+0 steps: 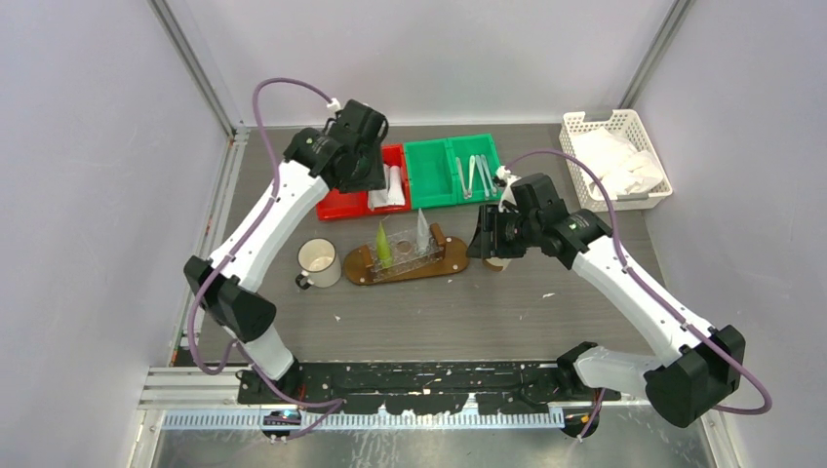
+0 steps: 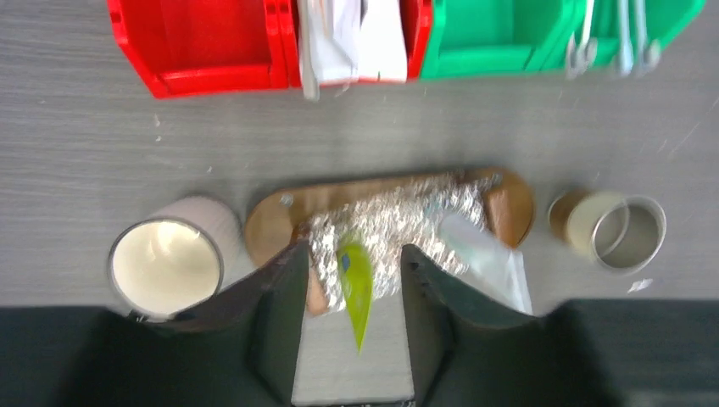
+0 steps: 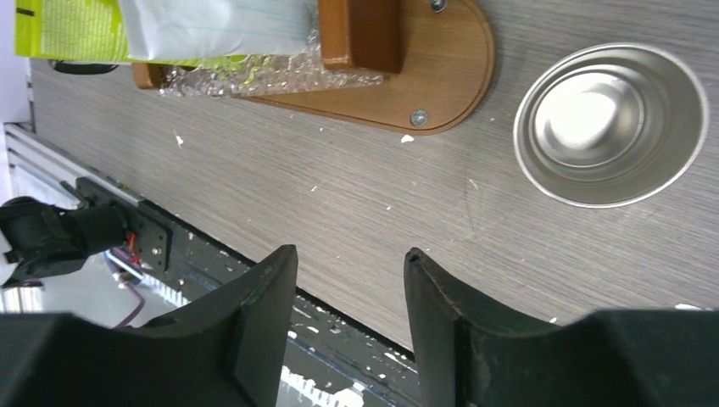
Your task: Prepare toiletry sets of a toothbrush and toothpaste on the tray
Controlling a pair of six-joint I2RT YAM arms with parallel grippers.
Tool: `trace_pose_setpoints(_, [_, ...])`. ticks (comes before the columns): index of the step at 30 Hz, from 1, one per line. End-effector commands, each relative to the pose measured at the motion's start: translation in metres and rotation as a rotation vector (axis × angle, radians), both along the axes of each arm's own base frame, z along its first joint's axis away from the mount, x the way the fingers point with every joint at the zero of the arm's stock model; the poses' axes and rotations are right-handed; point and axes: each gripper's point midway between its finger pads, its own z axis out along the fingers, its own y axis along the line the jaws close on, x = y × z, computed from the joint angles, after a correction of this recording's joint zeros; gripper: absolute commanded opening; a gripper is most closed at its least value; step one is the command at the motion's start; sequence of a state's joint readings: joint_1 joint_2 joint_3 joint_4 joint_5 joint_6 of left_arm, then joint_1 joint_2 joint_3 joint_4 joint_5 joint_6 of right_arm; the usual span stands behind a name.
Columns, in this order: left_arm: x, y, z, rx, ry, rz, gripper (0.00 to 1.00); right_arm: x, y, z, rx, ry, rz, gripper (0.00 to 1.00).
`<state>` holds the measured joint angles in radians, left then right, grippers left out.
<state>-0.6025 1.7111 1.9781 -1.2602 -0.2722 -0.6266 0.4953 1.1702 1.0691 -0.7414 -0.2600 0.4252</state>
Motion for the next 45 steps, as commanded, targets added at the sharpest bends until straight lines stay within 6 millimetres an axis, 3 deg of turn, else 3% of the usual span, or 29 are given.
trace_pose_setpoints(1, [0.066, -0.017, 0.006, -0.137, -0.287, 0.050, 0.34, 0.014, -0.011, 0.017, -0.028, -0.083, -0.068, 0.57])
trace_pose_setpoints(2, [0.082, -0.023, 0.005, -0.175, -0.355, 0.075, 0.28, 0.016, -0.013, 0.018, -0.035, -0.093, -0.081, 0.57])
trace_pose_setpoints(4, [0.100, -0.032, -0.021, -0.199, -0.386, 0.107, 0.25, 0.018, -0.016, 0.018, -0.045, -0.099, -0.098, 0.57])
trace_pose_setpoints(8, [0.124, -0.045, -0.087, -0.179, -0.325, 0.154, 0.30, 0.018, -0.018, 0.012, -0.070, -0.091, -0.097, 0.57])
trace_pose_setpoints(11, [0.136, -0.045, -0.109, -0.171, -0.347, 0.202, 0.31, 0.018, -0.017, 0.010, -0.068, -0.087, -0.095, 0.57])
trace_pose_setpoints(15, [0.146, -0.036, -0.115, -0.154, -0.411, 0.261, 0.32, 0.017, -0.013, 0.009, -0.052, -0.074, -0.079, 0.57])
trace_pose_setpoints(19, [0.143, -0.021, -0.118, -0.120, -0.460, 0.326, 0.32, 0.016, -0.009, 0.006, -0.038, -0.059, -0.062, 0.57])
trace_pose_setpoints(32, [0.150, -0.012, -0.121, -0.055, -0.523, 0.364, 0.31, 0.014, -0.001, -0.003, -0.016, -0.026, -0.038, 0.57])
trace_pose_setpoints(40, [0.127, -0.004, -0.106, -0.051, -0.519, 0.374, 0.30, 0.014, 0.002, -0.006, -0.010, -0.013, -0.031, 0.57])
trace_pose_setpoints(45, [0.121, -0.005, -0.108, -0.049, -0.488, 0.371, 0.33, 0.014, 0.003, -0.007, -0.008, -0.009, -0.028, 0.57])
